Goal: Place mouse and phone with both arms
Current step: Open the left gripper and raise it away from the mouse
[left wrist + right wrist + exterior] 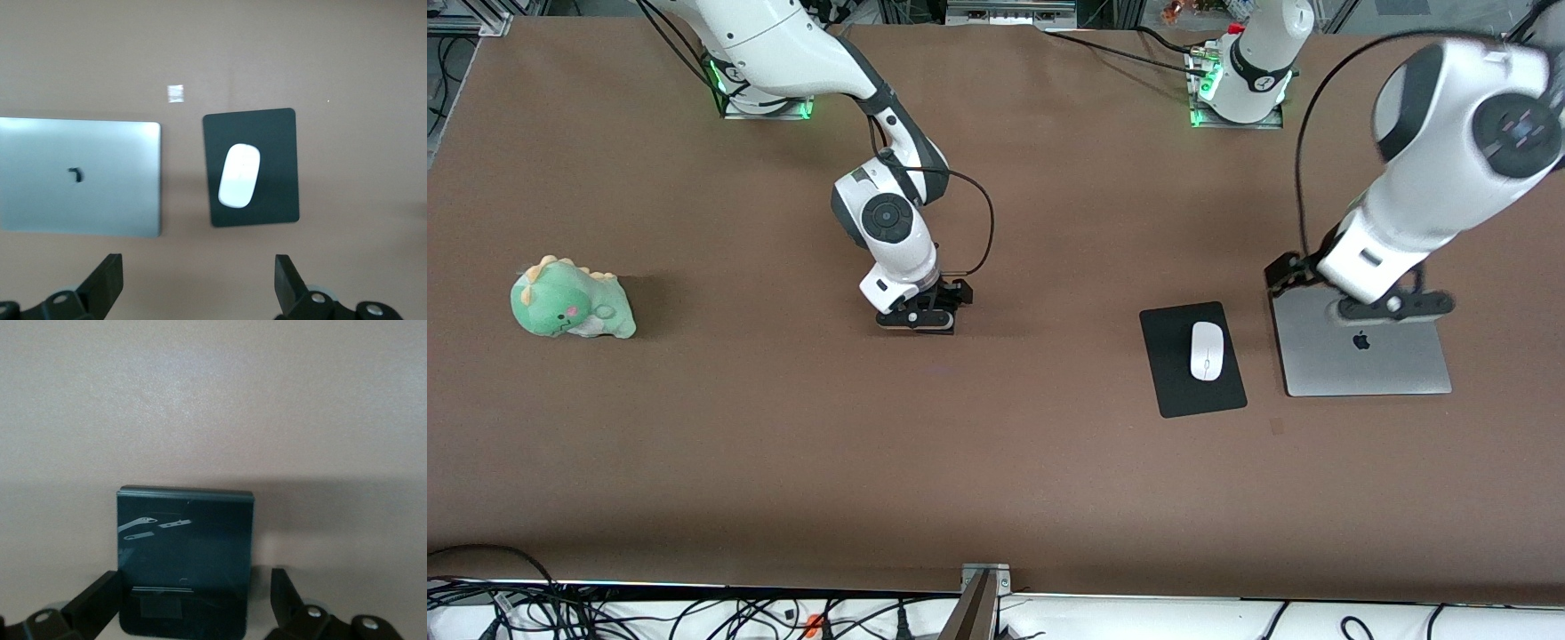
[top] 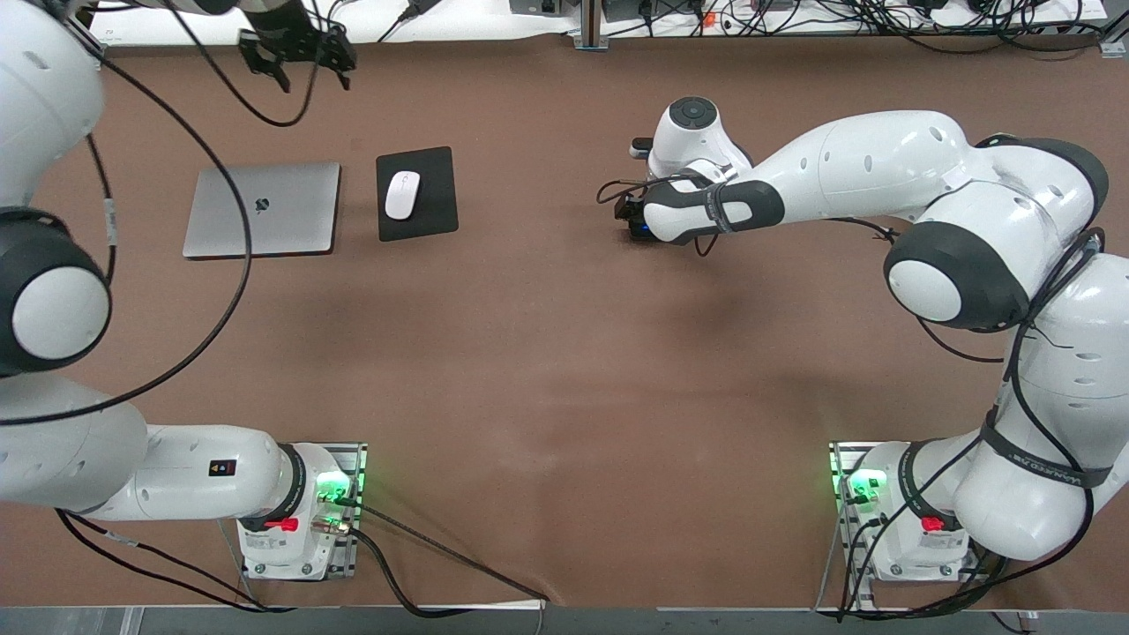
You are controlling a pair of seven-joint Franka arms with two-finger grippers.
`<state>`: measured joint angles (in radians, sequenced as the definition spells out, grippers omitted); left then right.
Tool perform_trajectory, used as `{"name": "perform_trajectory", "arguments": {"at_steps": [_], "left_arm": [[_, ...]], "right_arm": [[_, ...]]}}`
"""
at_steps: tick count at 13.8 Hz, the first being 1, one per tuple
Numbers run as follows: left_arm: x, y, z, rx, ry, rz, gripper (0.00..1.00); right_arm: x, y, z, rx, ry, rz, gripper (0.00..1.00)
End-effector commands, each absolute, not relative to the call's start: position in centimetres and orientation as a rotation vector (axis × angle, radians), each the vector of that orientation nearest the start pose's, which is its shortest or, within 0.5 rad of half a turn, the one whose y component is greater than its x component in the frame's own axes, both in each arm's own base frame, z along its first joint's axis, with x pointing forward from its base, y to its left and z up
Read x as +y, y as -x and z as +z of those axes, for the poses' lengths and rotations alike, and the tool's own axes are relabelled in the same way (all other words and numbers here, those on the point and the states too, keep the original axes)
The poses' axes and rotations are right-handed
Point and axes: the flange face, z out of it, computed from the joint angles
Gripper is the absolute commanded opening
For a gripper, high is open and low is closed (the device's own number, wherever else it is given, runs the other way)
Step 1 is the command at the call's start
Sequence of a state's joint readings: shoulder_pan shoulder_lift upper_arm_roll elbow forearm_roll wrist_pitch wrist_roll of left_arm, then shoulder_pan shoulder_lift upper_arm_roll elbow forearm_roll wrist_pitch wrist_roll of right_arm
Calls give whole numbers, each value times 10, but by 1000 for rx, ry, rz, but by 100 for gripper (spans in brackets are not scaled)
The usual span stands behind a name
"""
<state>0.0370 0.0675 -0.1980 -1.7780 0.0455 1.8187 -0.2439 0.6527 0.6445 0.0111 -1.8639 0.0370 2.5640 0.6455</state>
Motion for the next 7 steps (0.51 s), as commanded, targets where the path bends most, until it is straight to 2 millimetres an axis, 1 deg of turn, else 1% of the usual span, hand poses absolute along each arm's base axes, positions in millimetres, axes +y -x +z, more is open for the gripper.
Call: {"name": "perform_trajectory", "arguments": {"at_steps": [1, 2, 3, 5, 6, 7], "left_arm": [[-64, -550, 538, -29, 3111, 40, 100], [-58, -544, 549, 1, 3108, 27, 100], [-49, -542, 555, 31, 3106, 42, 100], [-43, -545, 581, 46, 3101, 2, 100], [-33, -544, 592, 33, 3101, 3, 100], [-25, -544, 602, 34, 3102, -15, 100]], "right_arm": [[397, -506, 172, 22, 3090, -62, 100], [397, -510, 175, 33, 3084, -69, 100], [398, -511, 176, 37, 3079, -73, 100], [398, -513, 177, 47, 3073, -77, 100], [398, -513, 174, 56, 3073, -75, 100], [401, -515, 176, 54, 3070, -83, 100]]}}
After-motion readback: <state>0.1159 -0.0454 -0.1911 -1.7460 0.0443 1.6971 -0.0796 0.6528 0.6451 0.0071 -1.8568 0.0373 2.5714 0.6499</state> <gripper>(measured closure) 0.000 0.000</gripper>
